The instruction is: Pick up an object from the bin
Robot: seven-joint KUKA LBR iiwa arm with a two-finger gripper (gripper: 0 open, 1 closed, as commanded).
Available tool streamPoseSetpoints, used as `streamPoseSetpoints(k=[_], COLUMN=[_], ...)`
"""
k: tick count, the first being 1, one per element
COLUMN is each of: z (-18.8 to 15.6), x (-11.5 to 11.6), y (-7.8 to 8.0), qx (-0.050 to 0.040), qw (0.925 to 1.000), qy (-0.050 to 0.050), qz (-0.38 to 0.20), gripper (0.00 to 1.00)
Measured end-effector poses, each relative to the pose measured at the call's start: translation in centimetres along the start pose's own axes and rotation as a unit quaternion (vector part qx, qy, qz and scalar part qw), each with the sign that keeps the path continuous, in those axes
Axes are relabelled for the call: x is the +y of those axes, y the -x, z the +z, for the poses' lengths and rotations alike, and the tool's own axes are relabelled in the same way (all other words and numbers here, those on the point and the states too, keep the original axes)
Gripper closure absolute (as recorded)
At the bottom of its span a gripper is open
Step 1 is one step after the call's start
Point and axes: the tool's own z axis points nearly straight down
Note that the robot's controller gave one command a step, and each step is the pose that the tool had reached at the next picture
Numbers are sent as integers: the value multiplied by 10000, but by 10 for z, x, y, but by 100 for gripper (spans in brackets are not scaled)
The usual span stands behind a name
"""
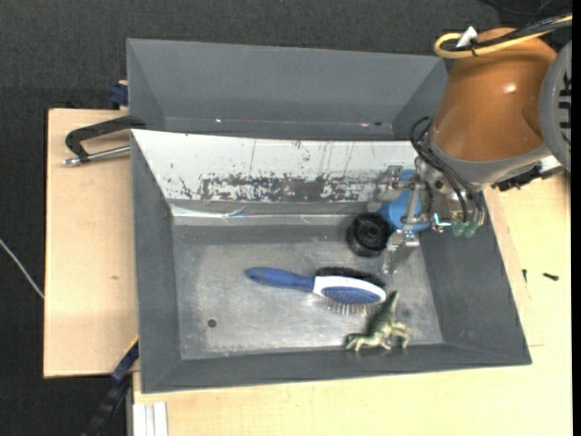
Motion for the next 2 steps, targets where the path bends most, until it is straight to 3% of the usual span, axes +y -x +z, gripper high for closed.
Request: streamPoseSetpoints(k=[1,2], z=[118,146], x=[-17,-53], y=[29,37], qx=[-94,-167], qw=[9997,9960], qy=[-7,-2], qz=[216,-876], gripper=[0,0])
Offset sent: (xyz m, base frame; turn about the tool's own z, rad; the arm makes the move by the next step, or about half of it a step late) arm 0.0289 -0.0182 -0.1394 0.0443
